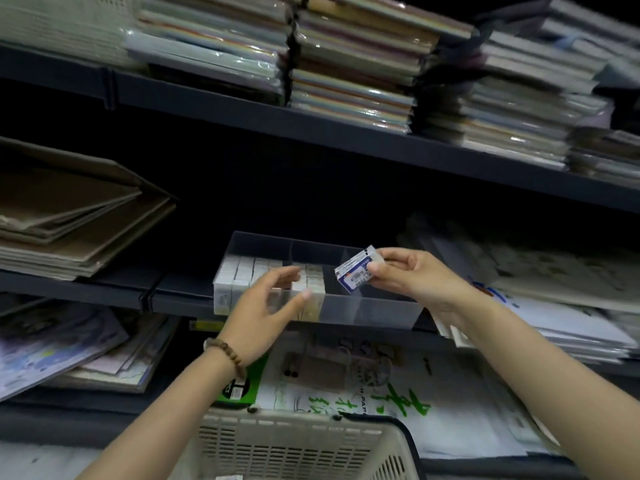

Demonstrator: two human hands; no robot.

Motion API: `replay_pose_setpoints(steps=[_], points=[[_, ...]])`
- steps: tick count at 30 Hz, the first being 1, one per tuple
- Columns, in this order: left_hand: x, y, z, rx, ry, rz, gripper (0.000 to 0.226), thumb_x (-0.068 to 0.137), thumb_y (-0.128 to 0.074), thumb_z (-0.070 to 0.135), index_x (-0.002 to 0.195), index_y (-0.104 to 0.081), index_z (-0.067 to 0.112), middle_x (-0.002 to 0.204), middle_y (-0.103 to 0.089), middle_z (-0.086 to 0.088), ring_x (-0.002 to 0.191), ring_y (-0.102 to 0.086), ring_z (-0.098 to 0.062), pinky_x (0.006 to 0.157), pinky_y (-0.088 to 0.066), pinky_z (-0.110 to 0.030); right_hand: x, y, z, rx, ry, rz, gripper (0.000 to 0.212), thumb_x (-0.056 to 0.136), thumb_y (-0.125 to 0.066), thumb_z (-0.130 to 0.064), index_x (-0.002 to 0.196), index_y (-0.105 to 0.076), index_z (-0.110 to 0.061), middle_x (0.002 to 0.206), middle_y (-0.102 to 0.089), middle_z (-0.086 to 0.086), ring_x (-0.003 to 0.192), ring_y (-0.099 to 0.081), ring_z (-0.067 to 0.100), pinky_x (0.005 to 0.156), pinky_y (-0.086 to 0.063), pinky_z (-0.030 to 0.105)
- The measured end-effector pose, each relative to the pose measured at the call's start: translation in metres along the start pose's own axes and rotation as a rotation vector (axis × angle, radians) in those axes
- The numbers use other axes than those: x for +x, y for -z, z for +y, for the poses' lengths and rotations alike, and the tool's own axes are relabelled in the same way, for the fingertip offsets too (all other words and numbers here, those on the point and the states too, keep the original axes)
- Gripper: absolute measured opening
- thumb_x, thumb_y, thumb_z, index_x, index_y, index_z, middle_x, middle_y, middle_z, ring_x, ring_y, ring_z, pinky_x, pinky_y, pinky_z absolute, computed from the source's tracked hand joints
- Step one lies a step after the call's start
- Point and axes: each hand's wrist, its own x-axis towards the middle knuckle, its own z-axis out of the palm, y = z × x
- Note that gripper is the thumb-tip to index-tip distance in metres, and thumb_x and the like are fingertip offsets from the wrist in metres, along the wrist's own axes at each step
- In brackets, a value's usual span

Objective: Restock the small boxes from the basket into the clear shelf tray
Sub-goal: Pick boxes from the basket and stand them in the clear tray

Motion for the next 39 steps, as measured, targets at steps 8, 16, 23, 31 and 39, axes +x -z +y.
replay_pose_setpoints(steps=[8, 16, 23, 31, 39], points=[[0.004, 0.027, -0.029, 0.647, -0.065, 0.006, 0.087, 0.074, -0.020, 0.082, 0.142, -0.034, 0.028, 0.149, -0.031, 0.011, 0.140, -0.016, -0.008, 0.114, -0.005, -0.024, 0.062, -0.018, 0.005, -0.475, -0.092, 0.031, 0.047, 0.081, -0.071, -0.008, 0.124, -0.054, 0.001, 0.093, -0.062, 0.006, 0.080, -0.065, 0.019, 0.067, -0.057, 0.022], [0.001, 0.032, -0.041, 0.678, -0.100, -0.016, 0.086, 0.072, -0.014, 0.083, 0.142, -0.029, 0.035, 0.150, -0.023, 0.017, 0.140, -0.010, -0.002, 0.111, 0.009, -0.018, 0.086, -0.042, 0.024, -0.721, -0.170, 0.029, 0.057, 0.080, -0.074, -0.019, 0.130, -0.051, -0.003, 0.121, -0.060, 0.011, 0.069, -0.059, 0.005, 0.054, -0.046, 0.007], [0.001, 0.030, -0.041, 0.667, -0.132, 0.009, 0.092, 0.068, -0.010, 0.084, 0.140, -0.034, 0.031, 0.148, -0.031, 0.013, 0.139, -0.018, -0.006, 0.114, 0.004, -0.022, 0.091, -0.045, 0.035, -0.650, -0.249, 0.105, 0.047, 0.084, -0.070, -0.018, 0.123, -0.053, 0.002, 0.118, -0.061, 0.015, 0.098, -0.064, 0.024, 0.084, -0.053, 0.030], [0.001, 0.031, -0.045, 0.733, -0.136, -0.020, 0.073, 0.080, -0.025, 0.072, 0.143, -0.026, 0.035, 0.151, -0.023, 0.014, 0.141, -0.010, -0.005, 0.112, 0.009, -0.020, 0.087, -0.047, 0.028, -0.448, -0.362, 0.108, 0.037, 0.087, -0.064, -0.008, 0.120, -0.056, 0.007, 0.121, -0.061, 0.022, 0.070, -0.064, 0.019, 0.061, -0.058, 0.023], [-0.025, 0.036, -0.033, 0.627, -0.150, -0.049, 0.075, 0.078, -0.028, 0.068, 0.143, -0.028, 0.031, 0.152, -0.020, 0.013, 0.142, -0.006, -0.006, 0.117, 0.000, -0.027, 0.030, -0.040, 0.015, -0.244, -0.140, 0.101, 0.039, 0.088, -0.063, -0.009, 0.125, -0.054, 0.000, 0.115, -0.063, 0.016, 0.095, -0.063, 0.017, 0.063, -0.056, 0.016]])
